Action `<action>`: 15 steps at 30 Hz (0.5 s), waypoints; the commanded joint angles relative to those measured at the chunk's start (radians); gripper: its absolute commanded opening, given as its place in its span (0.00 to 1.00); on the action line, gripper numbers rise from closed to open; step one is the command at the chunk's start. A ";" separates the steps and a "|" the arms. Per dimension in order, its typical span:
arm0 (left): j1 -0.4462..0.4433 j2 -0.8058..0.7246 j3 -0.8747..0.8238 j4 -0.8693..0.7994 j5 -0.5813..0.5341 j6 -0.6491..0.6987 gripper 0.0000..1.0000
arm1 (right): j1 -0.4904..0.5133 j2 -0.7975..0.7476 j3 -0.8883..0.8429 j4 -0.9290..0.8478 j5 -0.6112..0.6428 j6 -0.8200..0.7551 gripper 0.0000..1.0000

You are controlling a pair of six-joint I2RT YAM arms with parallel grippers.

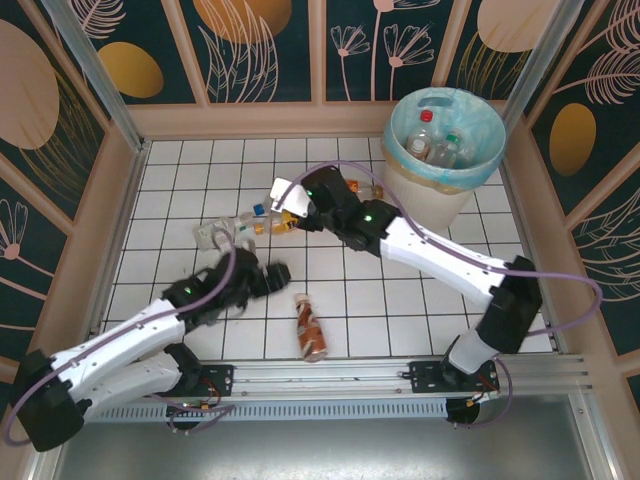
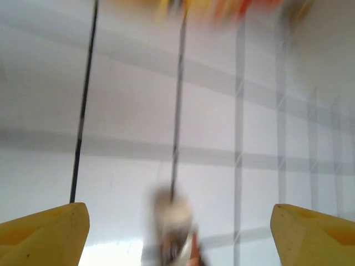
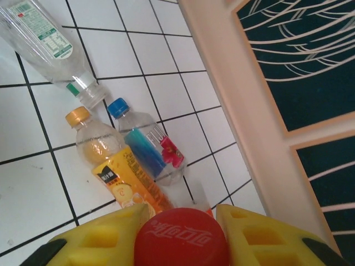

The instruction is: Put the plastic bottles in the bin

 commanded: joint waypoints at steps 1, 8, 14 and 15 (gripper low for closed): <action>-0.032 -0.042 -0.124 0.048 0.247 -0.234 0.84 | -0.007 -0.091 -0.078 0.094 0.011 0.059 0.18; -0.052 -0.056 -0.172 0.043 0.229 -0.281 0.85 | -0.026 -0.193 -0.188 0.099 0.021 0.073 0.19; -0.068 0.030 -0.182 0.093 0.224 -0.274 0.83 | -0.045 -0.232 -0.235 0.094 0.020 0.085 0.19; -0.068 0.037 -0.175 0.095 0.218 -0.271 0.83 | -0.048 -0.238 -0.238 0.097 0.024 0.088 0.19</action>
